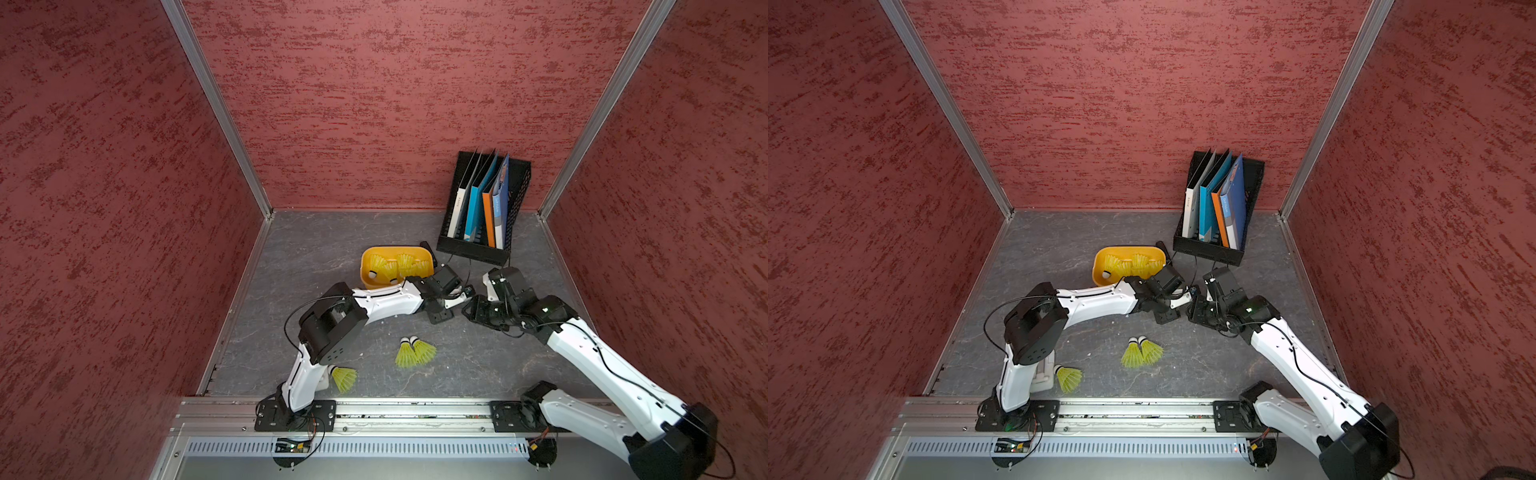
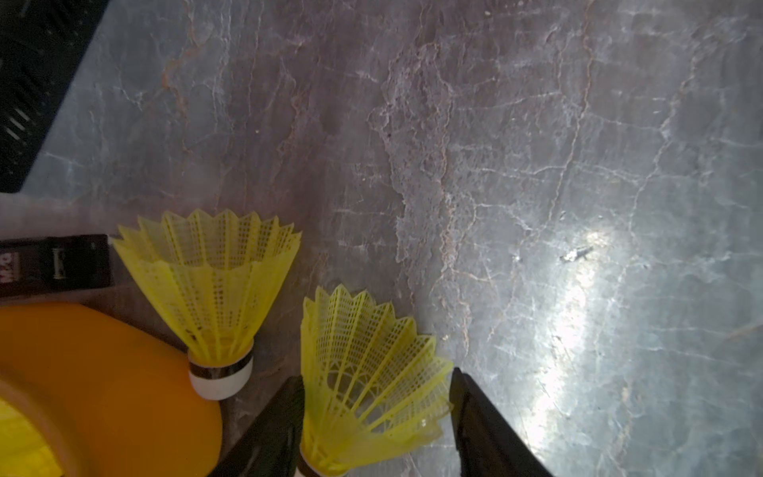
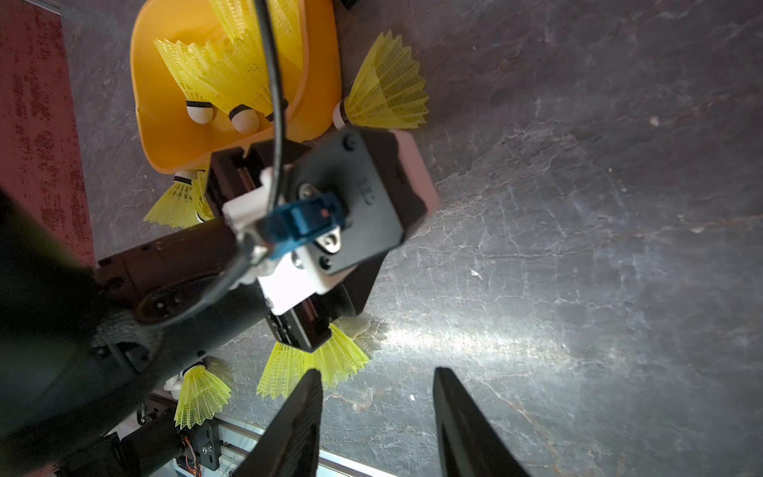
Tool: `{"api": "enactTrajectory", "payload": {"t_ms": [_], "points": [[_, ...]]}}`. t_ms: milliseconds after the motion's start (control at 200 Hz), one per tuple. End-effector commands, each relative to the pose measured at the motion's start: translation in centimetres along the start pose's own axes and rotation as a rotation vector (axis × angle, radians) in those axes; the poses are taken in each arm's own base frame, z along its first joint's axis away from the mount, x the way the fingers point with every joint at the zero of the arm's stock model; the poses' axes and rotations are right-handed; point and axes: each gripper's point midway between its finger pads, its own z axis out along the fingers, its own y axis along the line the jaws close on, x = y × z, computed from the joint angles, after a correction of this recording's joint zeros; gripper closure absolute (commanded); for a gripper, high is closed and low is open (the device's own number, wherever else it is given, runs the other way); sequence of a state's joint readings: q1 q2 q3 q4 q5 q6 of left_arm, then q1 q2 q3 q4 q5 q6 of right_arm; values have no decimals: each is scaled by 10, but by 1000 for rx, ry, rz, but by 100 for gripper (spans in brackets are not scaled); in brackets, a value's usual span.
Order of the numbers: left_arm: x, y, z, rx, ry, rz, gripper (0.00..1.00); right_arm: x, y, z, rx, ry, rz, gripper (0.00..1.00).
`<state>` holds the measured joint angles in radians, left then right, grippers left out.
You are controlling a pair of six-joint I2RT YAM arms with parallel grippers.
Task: Put the shuttlecocks into the storage box
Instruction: Pick up the shuttlecock at the center of the board.
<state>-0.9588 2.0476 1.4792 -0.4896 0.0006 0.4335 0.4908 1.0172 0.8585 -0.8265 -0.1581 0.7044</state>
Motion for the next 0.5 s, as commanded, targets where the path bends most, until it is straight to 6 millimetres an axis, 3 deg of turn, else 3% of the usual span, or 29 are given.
{"api": "enactTrajectory", "payload": {"t_ms": [0, 145, 281, 496], "points": [[-3, -9, -18, 68, -9, -46, 41, -6, 6, 0, -37, -20, 28, 53], [1, -8, -23, 65, -7, -44, 35, -8, 6, 2, -34, -22, 39, 53], [-13, -4, -45, 65, -68, -71, 23, -7, 3, 2, -26, -24, 44, 53], [-18, -1, -75, 121, -138, -181, 20, -8, 1, 2, -18, -36, 51, 53]]}}
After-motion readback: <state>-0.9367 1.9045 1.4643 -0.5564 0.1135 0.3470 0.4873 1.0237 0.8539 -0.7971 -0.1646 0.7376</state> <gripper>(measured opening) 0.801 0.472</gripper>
